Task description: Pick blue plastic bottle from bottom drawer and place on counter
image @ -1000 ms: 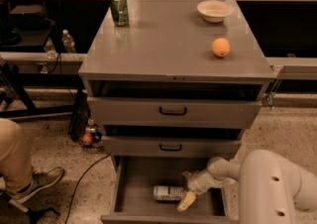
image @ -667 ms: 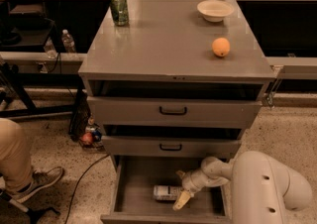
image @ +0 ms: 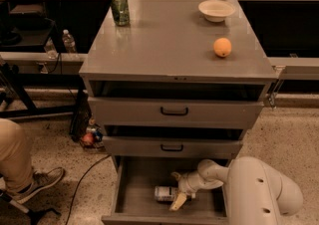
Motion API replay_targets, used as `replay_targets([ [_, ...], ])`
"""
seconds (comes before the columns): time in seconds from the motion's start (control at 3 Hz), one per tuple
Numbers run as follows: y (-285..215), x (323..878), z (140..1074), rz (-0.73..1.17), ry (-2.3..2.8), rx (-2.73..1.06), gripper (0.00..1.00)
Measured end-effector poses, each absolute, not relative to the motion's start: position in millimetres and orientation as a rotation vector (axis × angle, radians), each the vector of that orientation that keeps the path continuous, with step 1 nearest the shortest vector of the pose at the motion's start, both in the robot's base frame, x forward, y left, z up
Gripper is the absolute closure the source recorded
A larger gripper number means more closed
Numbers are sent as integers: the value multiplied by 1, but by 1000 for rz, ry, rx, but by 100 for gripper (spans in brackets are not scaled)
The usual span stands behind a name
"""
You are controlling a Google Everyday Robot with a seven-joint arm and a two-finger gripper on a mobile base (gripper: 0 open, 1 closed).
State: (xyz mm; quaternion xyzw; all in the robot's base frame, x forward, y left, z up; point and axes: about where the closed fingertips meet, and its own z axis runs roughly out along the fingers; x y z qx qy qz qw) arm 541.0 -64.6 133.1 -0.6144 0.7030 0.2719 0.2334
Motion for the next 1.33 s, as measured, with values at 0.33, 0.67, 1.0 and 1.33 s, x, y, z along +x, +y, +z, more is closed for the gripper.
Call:
replay_targets([
  [0.33, -73, 535, 131, 733, 1929, -1664, 32],
  [0.67, -80, 531, 131, 729, 1923, -1648, 55],
  [1.0, -87, 525, 133, 739, 1912, -1598, 78],
  [1.33, -105, 519, 162, 701, 1876, -1564, 100],
])
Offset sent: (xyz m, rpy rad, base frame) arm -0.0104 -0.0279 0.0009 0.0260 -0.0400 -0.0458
